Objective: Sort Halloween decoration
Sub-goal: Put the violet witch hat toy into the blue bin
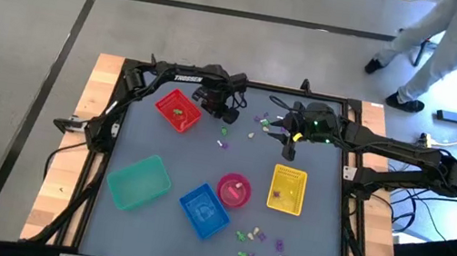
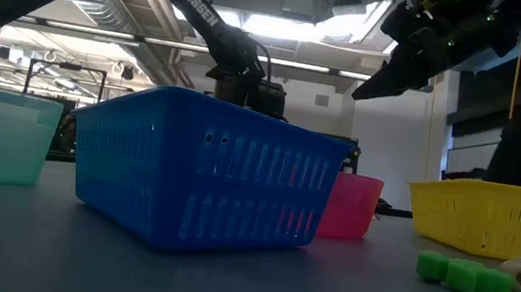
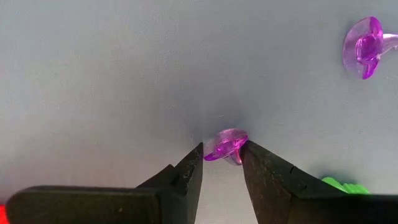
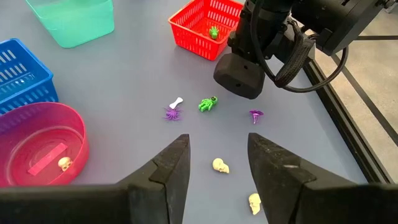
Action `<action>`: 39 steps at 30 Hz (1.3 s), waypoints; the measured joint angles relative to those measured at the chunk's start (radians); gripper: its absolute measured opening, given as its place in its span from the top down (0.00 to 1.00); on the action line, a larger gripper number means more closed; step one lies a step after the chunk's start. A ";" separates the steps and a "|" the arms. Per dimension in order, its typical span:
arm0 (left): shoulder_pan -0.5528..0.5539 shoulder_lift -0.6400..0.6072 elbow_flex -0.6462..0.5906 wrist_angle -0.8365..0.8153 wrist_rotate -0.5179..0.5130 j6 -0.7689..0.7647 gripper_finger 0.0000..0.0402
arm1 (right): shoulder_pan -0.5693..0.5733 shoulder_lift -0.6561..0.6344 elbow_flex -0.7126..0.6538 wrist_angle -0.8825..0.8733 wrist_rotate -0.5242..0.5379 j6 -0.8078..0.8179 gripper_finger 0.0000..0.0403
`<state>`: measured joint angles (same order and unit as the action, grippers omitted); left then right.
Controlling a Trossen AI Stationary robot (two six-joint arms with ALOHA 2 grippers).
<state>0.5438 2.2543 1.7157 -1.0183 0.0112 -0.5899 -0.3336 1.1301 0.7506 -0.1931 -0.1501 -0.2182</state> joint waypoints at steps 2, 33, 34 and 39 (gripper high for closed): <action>0.000 0.000 0.000 0.000 0.004 0.001 0.74 | 0.000 0.000 0.000 0.000 0.000 0.000 0.61; -0.001 0.004 0.102 -0.054 0.020 0.130 0.74 | 0.000 0.000 0.000 -0.018 0.000 0.000 0.61; -0.001 0.004 0.102 -0.055 0.016 0.130 0.74 | 0.000 0.000 0.000 -0.018 0.000 0.000 0.61; -0.006 0.004 0.103 -0.058 0.010 0.130 0.74 | 0.000 0.000 0.000 -0.019 0.000 0.000 0.61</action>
<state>0.5383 2.2581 1.8184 -1.0767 0.0216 -0.4595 -0.3338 1.1301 0.7506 -0.2119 -0.1501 -0.2182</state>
